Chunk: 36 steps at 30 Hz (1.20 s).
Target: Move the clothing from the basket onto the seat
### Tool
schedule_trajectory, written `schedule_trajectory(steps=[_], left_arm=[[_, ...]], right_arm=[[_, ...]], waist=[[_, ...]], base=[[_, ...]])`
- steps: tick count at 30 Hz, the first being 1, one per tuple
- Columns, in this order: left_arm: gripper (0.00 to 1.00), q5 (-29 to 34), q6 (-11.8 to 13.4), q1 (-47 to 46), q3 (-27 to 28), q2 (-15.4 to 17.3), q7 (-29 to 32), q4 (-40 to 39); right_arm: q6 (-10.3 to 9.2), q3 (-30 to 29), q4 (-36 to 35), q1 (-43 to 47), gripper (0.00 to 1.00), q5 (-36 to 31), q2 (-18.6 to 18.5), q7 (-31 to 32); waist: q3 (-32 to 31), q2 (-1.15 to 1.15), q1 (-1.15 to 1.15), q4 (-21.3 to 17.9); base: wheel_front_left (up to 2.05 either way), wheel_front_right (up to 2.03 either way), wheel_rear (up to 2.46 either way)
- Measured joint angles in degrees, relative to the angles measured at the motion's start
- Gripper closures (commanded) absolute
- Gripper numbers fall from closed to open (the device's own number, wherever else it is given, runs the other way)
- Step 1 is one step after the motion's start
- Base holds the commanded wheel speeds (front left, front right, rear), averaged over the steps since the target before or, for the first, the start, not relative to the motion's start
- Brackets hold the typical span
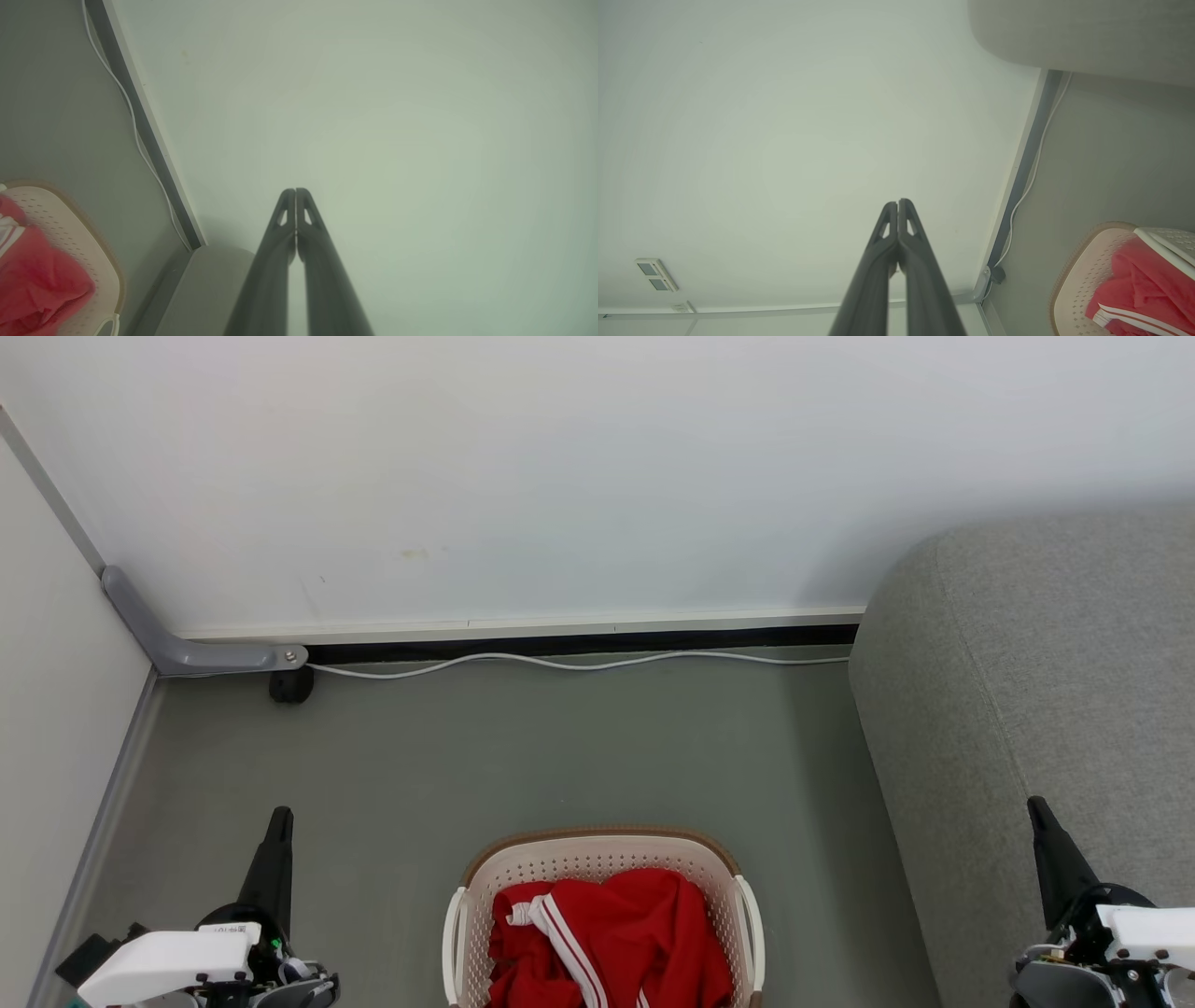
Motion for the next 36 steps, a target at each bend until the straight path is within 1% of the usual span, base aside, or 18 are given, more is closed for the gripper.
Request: schedule_trajectory(steps=[36], left_arm=[[1.00,0.0,0.0,0.0,0.0,0.0,0.0,0.0]], right_arm=[[0.00,0.0,0.0,0.0,1.00,0.0,0.0,0.0]], waist=[[0.0,0.00,0.00,0.0]], base=[[0.00,0.00,0.00]])
